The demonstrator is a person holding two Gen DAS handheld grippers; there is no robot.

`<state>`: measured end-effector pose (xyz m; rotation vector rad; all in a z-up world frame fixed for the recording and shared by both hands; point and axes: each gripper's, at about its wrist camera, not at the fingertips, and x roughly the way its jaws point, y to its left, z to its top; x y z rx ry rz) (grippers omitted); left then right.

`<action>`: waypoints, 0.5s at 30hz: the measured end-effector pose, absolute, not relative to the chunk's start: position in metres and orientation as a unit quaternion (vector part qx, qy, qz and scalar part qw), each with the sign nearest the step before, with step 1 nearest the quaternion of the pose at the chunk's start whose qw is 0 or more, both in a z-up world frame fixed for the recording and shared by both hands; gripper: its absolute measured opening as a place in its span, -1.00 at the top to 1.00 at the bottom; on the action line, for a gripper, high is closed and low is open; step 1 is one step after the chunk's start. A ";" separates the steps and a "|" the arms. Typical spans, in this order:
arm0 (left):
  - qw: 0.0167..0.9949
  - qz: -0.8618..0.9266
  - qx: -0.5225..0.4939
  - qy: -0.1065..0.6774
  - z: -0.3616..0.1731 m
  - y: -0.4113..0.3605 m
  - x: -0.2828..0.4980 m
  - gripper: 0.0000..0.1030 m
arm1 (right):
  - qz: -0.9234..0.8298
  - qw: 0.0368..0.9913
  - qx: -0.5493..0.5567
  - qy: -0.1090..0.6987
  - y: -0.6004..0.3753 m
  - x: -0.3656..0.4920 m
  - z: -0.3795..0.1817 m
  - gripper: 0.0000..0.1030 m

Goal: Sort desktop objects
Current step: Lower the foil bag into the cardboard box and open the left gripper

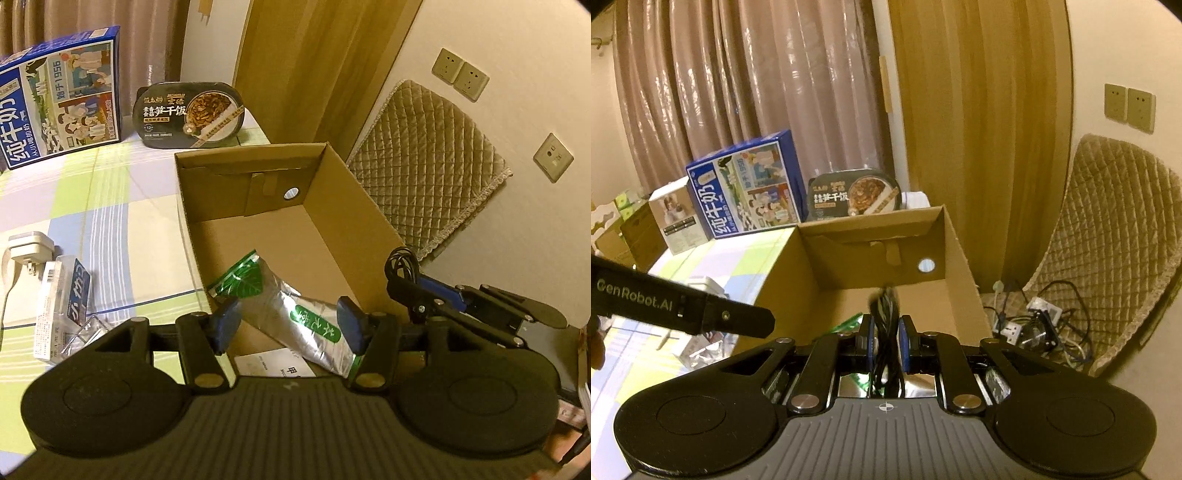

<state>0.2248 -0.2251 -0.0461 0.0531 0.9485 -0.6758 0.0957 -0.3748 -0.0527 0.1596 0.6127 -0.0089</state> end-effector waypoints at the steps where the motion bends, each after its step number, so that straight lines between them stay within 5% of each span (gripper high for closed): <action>1: 0.836 -0.319 0.026 0.447 -0.046 -0.224 0.224 -0.02 | -0.001 0.950 0.085 0.299 -0.376 0.097 -0.053 0.74; 4: 0.838 -0.316 0.030 0.444 -0.045 -0.220 0.223 -0.07 | -0.006 0.951 0.089 0.297 -0.377 0.097 -0.051 0.07; 15: 0.839 -0.311 0.031 0.445 -0.045 -0.204 0.216 -0.13 | -0.010 0.949 0.086 0.303 -0.370 0.082 -0.047 0.03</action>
